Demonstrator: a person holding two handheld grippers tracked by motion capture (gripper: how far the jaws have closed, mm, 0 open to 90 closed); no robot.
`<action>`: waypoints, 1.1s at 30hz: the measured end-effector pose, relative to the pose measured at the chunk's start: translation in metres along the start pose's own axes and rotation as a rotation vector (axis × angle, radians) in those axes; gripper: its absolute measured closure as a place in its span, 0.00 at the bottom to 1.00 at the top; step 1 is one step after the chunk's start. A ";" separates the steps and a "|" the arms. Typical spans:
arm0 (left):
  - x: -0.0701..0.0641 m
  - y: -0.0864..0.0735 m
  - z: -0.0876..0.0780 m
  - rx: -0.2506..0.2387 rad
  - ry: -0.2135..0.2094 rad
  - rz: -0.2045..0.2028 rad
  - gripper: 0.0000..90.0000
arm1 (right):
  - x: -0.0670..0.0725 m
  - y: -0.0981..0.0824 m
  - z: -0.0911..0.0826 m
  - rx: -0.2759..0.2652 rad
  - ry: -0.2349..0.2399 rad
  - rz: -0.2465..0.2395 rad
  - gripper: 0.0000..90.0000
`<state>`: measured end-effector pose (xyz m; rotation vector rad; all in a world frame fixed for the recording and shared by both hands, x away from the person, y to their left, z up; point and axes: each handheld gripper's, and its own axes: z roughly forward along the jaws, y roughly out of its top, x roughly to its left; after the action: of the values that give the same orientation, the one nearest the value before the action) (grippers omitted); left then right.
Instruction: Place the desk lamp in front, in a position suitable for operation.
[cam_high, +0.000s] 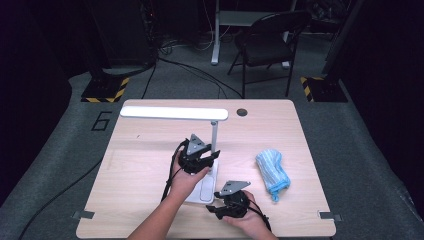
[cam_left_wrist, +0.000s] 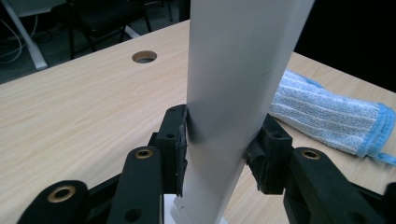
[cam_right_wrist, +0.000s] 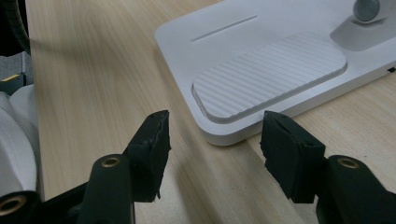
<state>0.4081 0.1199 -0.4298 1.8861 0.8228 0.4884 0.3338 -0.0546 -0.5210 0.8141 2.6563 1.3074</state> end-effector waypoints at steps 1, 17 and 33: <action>0.000 0.000 0.000 0.000 0.002 0.009 0.69 | 0.000 0.000 0.000 0.002 -0.008 -0.011 0.47; -0.005 -0.004 -0.007 -0.013 -0.062 0.030 0.77 | -0.016 -0.001 -0.012 -0.046 -0.083 0.031 0.47; -0.010 -0.007 -0.014 -0.007 -0.189 0.098 0.84 | -0.028 -0.002 -0.019 -0.092 -0.144 0.076 0.47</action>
<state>0.3893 0.1235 -0.4300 1.9386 0.6053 0.3655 0.3511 -0.0829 -0.5151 0.9668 2.4581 1.3228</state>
